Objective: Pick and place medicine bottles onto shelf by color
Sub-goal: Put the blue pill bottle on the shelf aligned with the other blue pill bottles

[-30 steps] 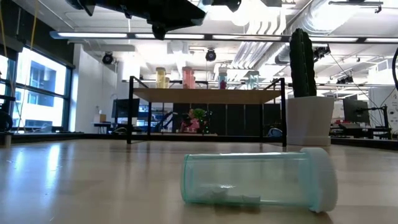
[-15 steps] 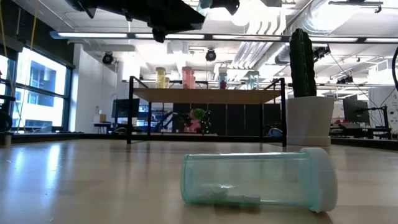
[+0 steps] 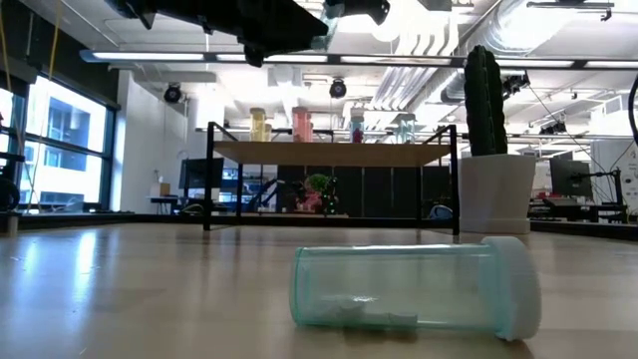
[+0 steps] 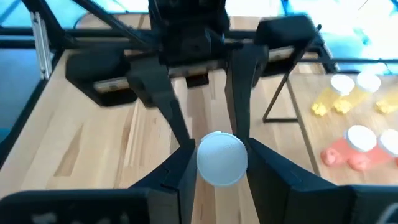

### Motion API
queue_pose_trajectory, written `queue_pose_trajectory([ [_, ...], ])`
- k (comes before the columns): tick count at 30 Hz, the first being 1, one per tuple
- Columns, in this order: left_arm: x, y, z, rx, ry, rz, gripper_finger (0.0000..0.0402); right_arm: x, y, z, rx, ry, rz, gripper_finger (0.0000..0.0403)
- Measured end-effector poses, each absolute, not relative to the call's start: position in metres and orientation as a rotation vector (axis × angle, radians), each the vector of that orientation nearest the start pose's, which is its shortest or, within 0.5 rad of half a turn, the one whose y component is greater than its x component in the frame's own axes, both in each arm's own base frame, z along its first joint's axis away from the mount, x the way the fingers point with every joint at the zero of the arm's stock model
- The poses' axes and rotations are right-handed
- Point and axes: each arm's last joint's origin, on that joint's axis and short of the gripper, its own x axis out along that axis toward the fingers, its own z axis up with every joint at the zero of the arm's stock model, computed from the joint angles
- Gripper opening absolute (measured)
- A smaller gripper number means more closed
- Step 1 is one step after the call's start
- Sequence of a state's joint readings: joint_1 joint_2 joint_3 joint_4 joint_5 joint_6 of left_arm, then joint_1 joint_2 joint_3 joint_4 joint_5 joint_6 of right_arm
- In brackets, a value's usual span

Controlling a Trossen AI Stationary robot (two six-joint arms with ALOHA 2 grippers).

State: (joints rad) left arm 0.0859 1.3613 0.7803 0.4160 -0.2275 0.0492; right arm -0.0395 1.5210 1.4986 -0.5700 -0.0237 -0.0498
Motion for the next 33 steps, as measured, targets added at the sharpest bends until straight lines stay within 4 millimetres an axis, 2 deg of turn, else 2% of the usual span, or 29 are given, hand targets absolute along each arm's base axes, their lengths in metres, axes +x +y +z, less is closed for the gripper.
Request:
queue_pose_trajectory([
  [7,0.295,0.032,0.262,0.061,0.174,0.325,0.0201,0.319,-0.020,0.383,-0.028,0.544,-0.037,0.0108],
  [10,0.294,0.032,0.263,0.079,0.178,0.329,0.0204,0.308,-0.026,0.394,-0.032,0.510,-0.078,0.0108],
  [16,0.287,0.032,0.271,0.127,0.179,0.324,0.0203,0.275,-0.042,0.417,-0.074,0.458,-0.277,0.0108],
  [21,0.278,0.031,0.278,0.121,0.187,0.325,0.0204,0.258,-0.059,0.427,-0.058,0.422,-0.379,0.0108],
  [24,0.275,0.031,0.280,0.120,0.193,0.324,0.0203,0.257,-0.072,0.422,-0.007,0.449,-0.435,0.0108],
  [27,0.272,0.030,0.282,0.121,0.203,0.323,0.0204,0.262,-0.085,0.407,0.055,0.541,-0.487,0.0108],
  [33,0.271,0.030,0.281,0.122,0.209,0.323,0.0203,0.284,-0.101,0.377,0.136,0.662,-0.512,0.0108],
])
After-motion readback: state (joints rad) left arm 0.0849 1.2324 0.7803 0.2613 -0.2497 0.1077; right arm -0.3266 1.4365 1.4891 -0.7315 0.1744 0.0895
